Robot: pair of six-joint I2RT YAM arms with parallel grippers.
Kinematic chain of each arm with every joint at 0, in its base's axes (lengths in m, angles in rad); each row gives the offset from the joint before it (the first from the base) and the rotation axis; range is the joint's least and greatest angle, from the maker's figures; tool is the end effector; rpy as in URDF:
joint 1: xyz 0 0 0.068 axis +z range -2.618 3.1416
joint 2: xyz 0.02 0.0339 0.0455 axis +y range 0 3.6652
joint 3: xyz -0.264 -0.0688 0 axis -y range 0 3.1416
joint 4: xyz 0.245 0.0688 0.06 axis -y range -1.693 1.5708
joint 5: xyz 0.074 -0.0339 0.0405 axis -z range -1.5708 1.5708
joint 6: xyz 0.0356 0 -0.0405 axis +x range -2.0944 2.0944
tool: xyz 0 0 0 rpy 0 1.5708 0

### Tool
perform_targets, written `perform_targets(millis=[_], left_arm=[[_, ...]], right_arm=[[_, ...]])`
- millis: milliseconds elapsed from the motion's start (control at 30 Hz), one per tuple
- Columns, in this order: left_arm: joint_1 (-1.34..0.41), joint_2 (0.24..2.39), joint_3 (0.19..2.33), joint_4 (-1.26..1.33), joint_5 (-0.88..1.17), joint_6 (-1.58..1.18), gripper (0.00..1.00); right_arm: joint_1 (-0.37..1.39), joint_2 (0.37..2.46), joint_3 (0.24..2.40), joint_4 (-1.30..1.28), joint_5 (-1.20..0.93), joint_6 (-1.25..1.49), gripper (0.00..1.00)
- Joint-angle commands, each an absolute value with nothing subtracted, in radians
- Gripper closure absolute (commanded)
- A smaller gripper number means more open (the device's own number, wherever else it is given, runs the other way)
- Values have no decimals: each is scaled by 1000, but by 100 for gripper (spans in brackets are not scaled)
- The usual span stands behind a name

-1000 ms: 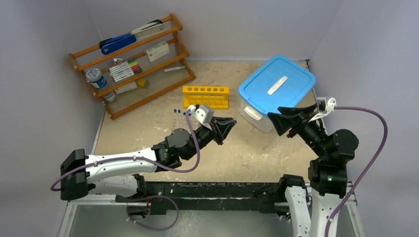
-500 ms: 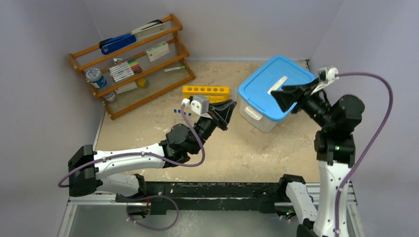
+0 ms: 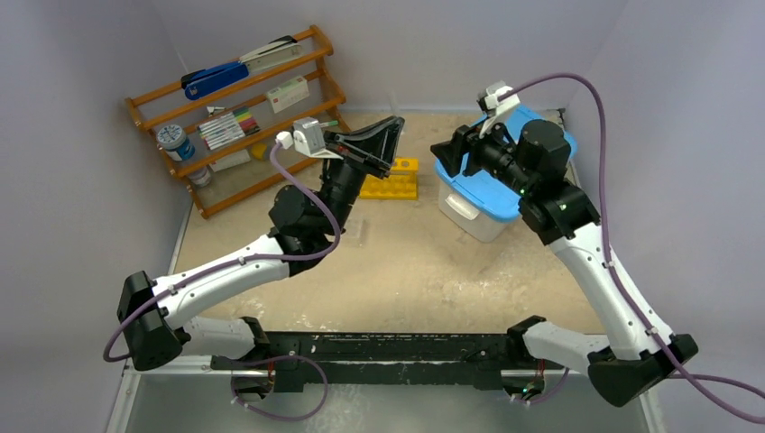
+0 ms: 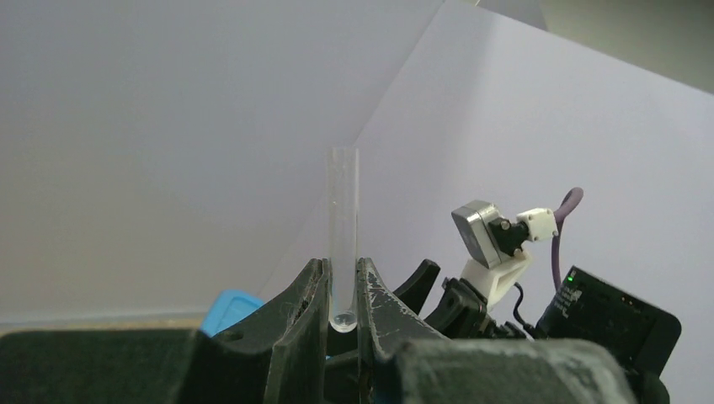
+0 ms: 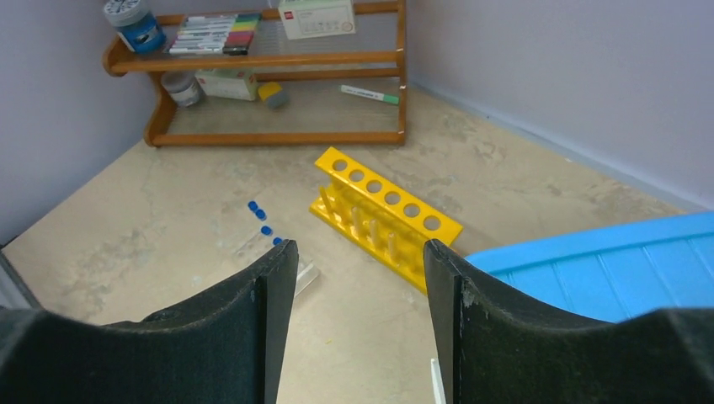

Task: Organize the chemistry lab equipment
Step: Pick up the test tube at the center of the board.

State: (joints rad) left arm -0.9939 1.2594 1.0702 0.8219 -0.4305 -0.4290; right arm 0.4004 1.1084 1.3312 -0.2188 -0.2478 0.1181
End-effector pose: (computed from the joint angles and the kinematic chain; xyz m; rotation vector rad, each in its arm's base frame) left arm 0.1634 -0.2239 0.4405 -0.1322 1.0536 -1.0947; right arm 0.2143 0.1002 0.4629 -0.4195 1.5427 0.5992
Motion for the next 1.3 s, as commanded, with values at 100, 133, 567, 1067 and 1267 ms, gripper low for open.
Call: perform_targets(millis=[100, 133, 567, 1067, 1267], left_arm=[[-882, 1209, 1142, 767, -211, -604, 90], [-871, 1212, 1141, 767, -192, -622, 91], [-842, 1270, 1098, 868, -58, -710, 92], [-842, 1252, 1023, 863, -52, -634, 94], [-842, 1253, 1037, 851, -16, -651, 96]], right_arm=[[660, 1042, 1316, -82, 104, 95, 40], [687, 1039, 1318, -83, 125, 102, 40], [827, 1090, 1348, -15, 218, 92, 40], [838, 1087, 1407, -9, 216, 102, 43], [838, 1092, 1406, -9, 240, 83, 52]])
